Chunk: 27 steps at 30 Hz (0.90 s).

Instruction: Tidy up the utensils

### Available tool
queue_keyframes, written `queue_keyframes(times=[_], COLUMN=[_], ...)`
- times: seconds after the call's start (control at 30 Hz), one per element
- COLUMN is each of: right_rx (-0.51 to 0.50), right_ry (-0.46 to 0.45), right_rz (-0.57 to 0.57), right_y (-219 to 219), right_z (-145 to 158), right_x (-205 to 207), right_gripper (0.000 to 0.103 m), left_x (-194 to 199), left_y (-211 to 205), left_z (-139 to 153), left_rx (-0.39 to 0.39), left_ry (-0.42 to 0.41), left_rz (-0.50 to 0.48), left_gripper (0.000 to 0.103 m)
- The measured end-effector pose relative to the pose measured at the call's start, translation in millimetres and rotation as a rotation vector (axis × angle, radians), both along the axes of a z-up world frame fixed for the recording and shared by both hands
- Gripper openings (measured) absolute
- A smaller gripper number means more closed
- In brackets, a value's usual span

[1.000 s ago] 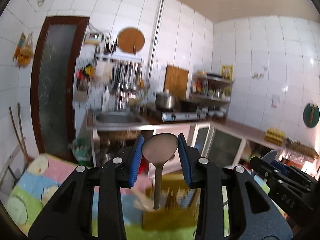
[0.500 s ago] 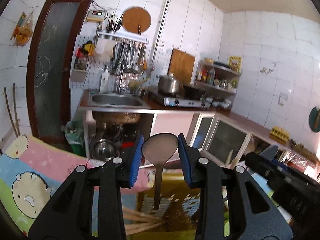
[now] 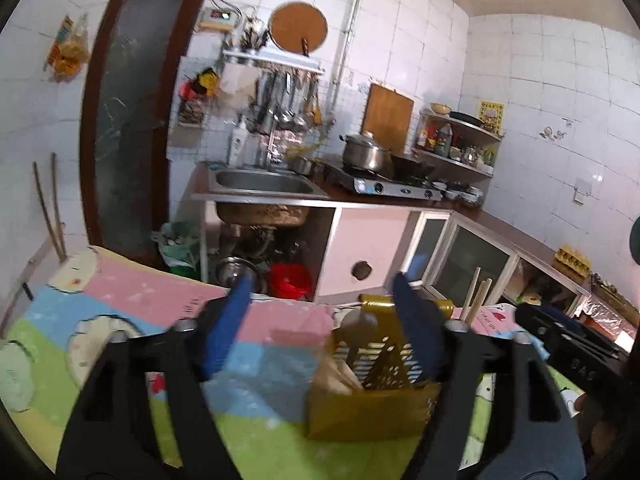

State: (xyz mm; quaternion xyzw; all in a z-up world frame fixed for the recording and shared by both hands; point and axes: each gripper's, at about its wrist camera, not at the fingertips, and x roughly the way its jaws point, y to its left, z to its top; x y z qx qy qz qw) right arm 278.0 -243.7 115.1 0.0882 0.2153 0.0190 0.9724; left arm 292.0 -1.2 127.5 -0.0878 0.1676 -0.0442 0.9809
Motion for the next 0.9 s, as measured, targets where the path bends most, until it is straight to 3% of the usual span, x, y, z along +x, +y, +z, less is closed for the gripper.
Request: queue_keyframes(times=[0.2, 0.37, 0.63, 0.73, 0.9], right_rx=[-0.025, -0.020, -0.082, -0.086, -0.147], right_ry=[-0.062, -0.071, -0.071, -0.070, -0.090], right_rz=[-0.018, -0.015, -0.024, -0.019, -0.039], right_y=[-6, -5, 14, 19, 26], right_z=[-6, -26, -66, -83, -103], right_x=[-82, -140, -197, -212, -224], right_gripper=[0.085, 0.095, 0.098, 0.098, 0.099], left_x=[-79, -139, -203, -218, -229], left_y=[14, 14, 13, 10, 15], left_z=[-2, -22, -76, -96, -117], left_rx=[0.034, 0.097, 0.131, 0.179, 0.184], left_ry=[-0.068, -0.103, -0.068, -0.072, -0.061], left_rz=[0.063, 0.062, 0.063, 0.079, 0.088], left_gripper=[0.098, 0.098, 0.098, 0.098, 0.098])
